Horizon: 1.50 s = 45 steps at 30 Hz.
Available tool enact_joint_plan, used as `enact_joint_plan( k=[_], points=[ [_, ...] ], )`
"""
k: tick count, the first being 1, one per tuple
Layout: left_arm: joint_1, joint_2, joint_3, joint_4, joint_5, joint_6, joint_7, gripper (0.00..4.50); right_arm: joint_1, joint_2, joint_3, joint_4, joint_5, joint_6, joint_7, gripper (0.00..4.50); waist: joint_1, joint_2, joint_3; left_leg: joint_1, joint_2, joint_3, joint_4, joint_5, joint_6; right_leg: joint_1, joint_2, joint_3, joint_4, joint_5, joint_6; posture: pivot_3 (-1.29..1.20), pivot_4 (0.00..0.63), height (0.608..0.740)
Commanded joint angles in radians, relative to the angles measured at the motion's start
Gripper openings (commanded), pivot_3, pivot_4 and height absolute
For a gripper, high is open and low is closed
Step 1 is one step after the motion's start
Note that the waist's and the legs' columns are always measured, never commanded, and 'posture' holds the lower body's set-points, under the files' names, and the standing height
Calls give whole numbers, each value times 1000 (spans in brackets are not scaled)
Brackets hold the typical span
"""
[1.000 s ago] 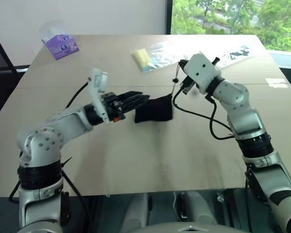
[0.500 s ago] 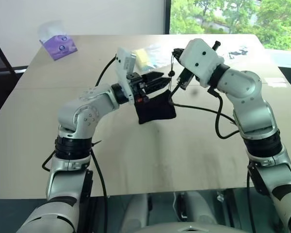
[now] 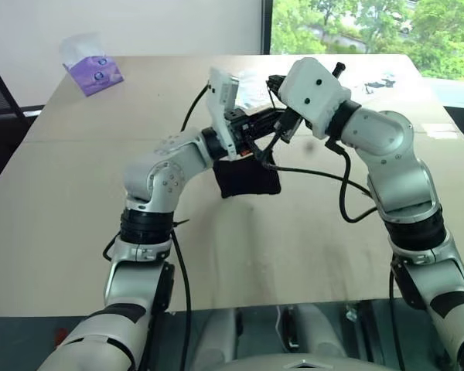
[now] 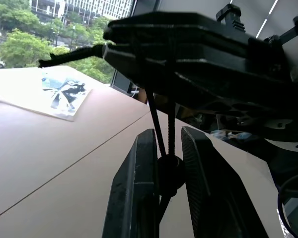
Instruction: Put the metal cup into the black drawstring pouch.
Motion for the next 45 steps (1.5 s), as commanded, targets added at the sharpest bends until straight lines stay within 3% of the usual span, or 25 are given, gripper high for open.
enact_joint_plan(
  k=[1, 8, 16, 27, 33, 39, 42, 45],
  points=[
    [9, -8, -5, 7, 28, -31, -13, 170, -27, 5, -41, -56, 21, 27, -11, 0, 0, 0, 0, 0, 0, 0, 0, 0, 0, 0, 0, 0, 0, 0, 0, 0, 150, 740],
    [130, 41, -43, 54, 115, -62, -70, 170, -66, -37, -180, 37, 47, 75, -82, 0, 0, 0, 0, 0, 0, 0, 0, 0, 0, 0, 0, 0, 0, 0, 0, 0, 150, 740],
    [284, 173, -48, 36, 174, -66, -128, 170, -74, -146, -325, 237, 59, 56, -190, 0, -2, 0, 0, 1, 0, 1, 0, 0, 0, 0, 0, 1, 1, 0, 0, 0, 150, 740],
    [293, 281, -7, -21, 195, -67, -109, 170, 6, -278, -419, 345, 105, 47, -274, 0, -1, 1, 1, 0, 0, 1, 0, -3, 5, 0, 0, 1, 1, 0, 0, 0, 150, 740],
    [171, 387, 58, 11, 207, -62, -91, 170, 11, -374, -472, 435, 147, 8, -321, 0, 0, 2, 1, 0, 0, 1, 0, -3, 5, 0, 0, 1, 0, 0, 0, 0, 150, 740],
    [139, 526, -139, -73, 408, -167, -109, 170, 106, -377, -482, 417, 220, 12, -321, 0, -4, 2, 1, 0, 0, 1, 0, -3, 5, 0, 0, 1, -1, 0, 0, 0, 150, 740],
    [158, 488, -228, -149, 466, -151, -53, 170, 222, -370, -481, 376, 250, 29, -303, 0, 13, 3, 2, -1, 0, 0, 0, -3, 5, 0, 1, 2, -1, 0, 0, 0, 150, 740],
    [232, 380, -304, -175, 494, -136, 31, 170, 379, -372, -469, 346, 261, 21, -278, 0, 26, 4, 2, -3, -1, 0, 2, -4, 7, 0, 2, 2, -1, 0, 0, 0, 150, 740]
  ],
)
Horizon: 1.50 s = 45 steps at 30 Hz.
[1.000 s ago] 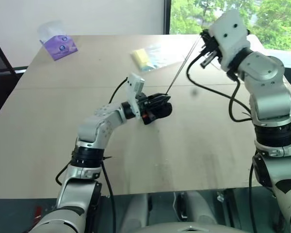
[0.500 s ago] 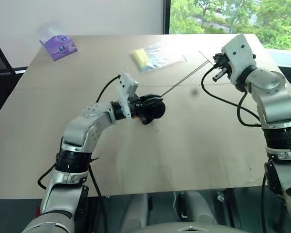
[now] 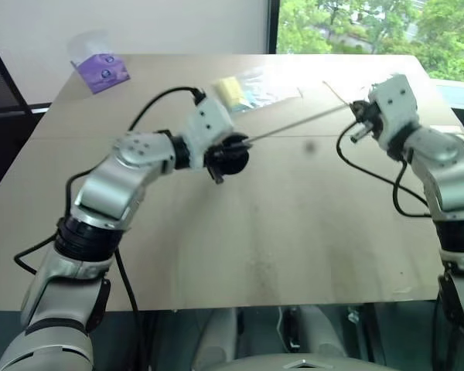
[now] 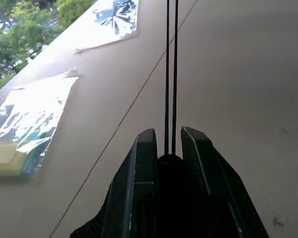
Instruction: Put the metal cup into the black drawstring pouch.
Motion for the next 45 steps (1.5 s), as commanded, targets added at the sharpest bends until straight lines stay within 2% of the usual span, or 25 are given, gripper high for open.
enact_joint_plan(
  k=[1, 4, 6, 7, 8, 11, 15, 17, 19, 24, 28, 31, 35, 39, 45],
  points=[
    [110, -67, -5, 38, 67, 61, 105, 170, 132, -102, -235, 52, -61, 41, -123, 0, 5, 0, 0, -1, 0, 0, 1, 0, 0, 0, 0, 0, 0, 0, 0, 0, 150, 740],
    [160, -165, 29, 40, 17, 86, 140, 170, 237, -91, -234, 13, -38, 20, -101, 0, 3, 1, 0, -5, 0, -2, 5, -1, 1, -1, -1, -2, 1, 0, 0, 0, 150, 740],
    [185, -192, 80, 44, -18, 102, 145, 1176, 300, -79, -233, -41, -3, 8, -62, 0, -5, 2, 0, -9, 1, -2, 10, -1, 1, -4, -1, -2, 3, 0, 0, 0, 150, 740],
    [194, -194, 107, 42, -32, 96, 146, 1267, 328, -70, -244, -75, 37, 36, -38, 0, -6, 5, -1, -9, 2, -2, 10, -1, 1, -6, 0, -1, 4, 0, 0, 0, 150, 740],
    [204, -197, 143, 33, -57, 101, 143, 1815, 368, -73, -241, -119, 66, 44, 8, 0, -7, 5, -1, -8, 2, -1, 11, -1, 1, -6, 0, -1, 6, 0, 0, 0, 150, 740],
    [244, -184, 255, -26, -137, 116, 110, 2826, 481, -94, -233, -227, 119, 57, 117, 841, -9, 6, -1, -6, 2, -1, 11, -1, 2, -5, 1, -1, 7, 0, 0, 0, 150, 740],
    [309, -177, 363, -89, -200, 146, 109, 4500, 604, -92, -316, -304, 146, 45, 133, 2608, -3, 6, -1, -2, 2, -2, 11, -1, 2, 2, 1, -1, 4, 0, 0, 0, 150, 740],
    [365, -169, 412, -121, -213, 139, 116, 4500, 687, -83, -371, -350, 168, 14, 154, 3678, 1, 6, -1, 1, 1, -2, 11, -2, 3, 6, 0, -2, 2, 0, 1, 0, 150, 740],
    [419, -176, 448, -150, -217, 129, 137, 4500, 759, -72, -417, -392, 181, -15, 168, 4427, 2, 6, -1, 3, 1, -2, 10, -3, 4, 8, -1, -2, 2, 0, 1, 0, 150, 740],
    [534, -240, 497, -185, -213, 33, 170, 4500, 863, -25, -481, -468, 206, -67, 173, 4476, -1, 6, -2, 6, 2, -2, 10, -3, 4, 10, -2, -1, 2, 0, 1, 0, 150, 740],
    [609, -275, 536, -192, -215, -41, 172, 4500, 910, 46, -523, -520, 286, -121, 200, 4476, -1, 6, -2, 6, 2, -2, 10, -3, 4, 11, -1, -1, 3, 0, 1, 0, 150, 740],
    [662, -278, 551, -203, -214, -78, 171, 4500, 954, 46, -542, -543, 321, -113, 229, 4476, 0, 6, -2, 6, 2, -2, 10, -3, 4, 10, -2, -1, 2, 0, 1, 0, 150, 740],
    [729, -270, 622, -218, -308, -108, 101, 4500, 1004, 41, -567, -560, 325, -125, 244, 4476, 0, 6, -2, 6, 2, -2, 10, -3, 4, 11, -2, -1, 2, 0, 1, 0, 150, 740],
    [742, -256, 618, -217, -237, -133, 159, 4500, 995, 67, -591, -581, 292, -156, 178, 4476, 1, 6, -3, 6, 2, -2, 10, -3, 4, 11, -2, -1, 2, 0, 0, 0, 150, 740],
    [736, -246, 601, -207, -257, -114, 149, 4500, 989, 91, -586, -569, 255, -197, 133, 4476, 1, 6, -3, 6, 2, -2, 10, -3, 4, 11, -2, -1, 2, 0, 0, 0, 150, 740]
  ],
)
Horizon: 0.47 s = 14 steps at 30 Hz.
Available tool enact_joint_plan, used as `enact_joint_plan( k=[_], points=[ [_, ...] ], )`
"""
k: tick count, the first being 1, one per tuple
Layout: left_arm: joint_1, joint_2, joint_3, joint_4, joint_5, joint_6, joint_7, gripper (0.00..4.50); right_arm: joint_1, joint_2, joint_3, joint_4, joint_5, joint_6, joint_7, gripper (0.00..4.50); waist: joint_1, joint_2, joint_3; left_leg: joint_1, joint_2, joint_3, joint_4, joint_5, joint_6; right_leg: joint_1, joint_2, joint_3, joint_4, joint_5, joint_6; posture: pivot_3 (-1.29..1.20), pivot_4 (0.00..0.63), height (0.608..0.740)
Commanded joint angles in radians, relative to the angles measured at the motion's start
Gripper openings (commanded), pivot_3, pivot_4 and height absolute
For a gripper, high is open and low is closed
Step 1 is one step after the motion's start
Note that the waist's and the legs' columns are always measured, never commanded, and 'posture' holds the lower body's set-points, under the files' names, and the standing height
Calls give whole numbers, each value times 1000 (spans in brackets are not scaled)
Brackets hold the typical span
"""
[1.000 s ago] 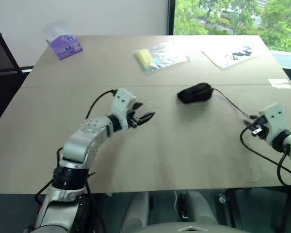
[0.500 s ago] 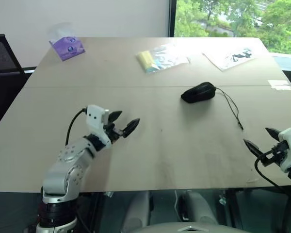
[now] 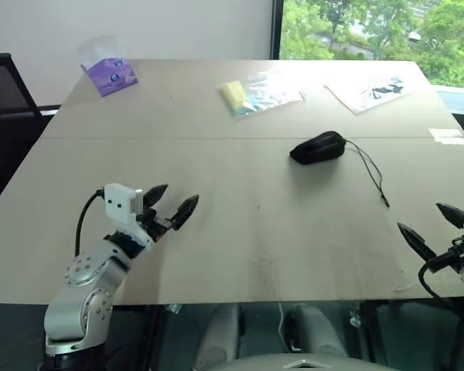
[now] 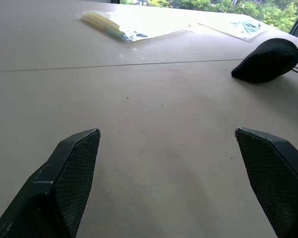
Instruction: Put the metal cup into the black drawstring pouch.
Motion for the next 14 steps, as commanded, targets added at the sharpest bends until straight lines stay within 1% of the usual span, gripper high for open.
enact_joint_plan(
  k=[1, 14],
  points=[
    [-12, 19, -1, -29, -16, -2, -13, 4500, -7, 11, -25, -24, -15, -34, -32, 4476, 0, 0, 0, 0, 0, 0, 0, 0, 0, 0, 0, 0, 0, 0, 0, 0, 150, 740],
    [30, 11, 9, -64, -64, 22, 7, 4500, -17, 14, -30, -14, 16, -62, -6, 4476, -1, 0, 0, 0, 0, 0, 0, 0, 0, 0, 0, 0, 0, 0, 0, 0, 150, 740]
  ],
)
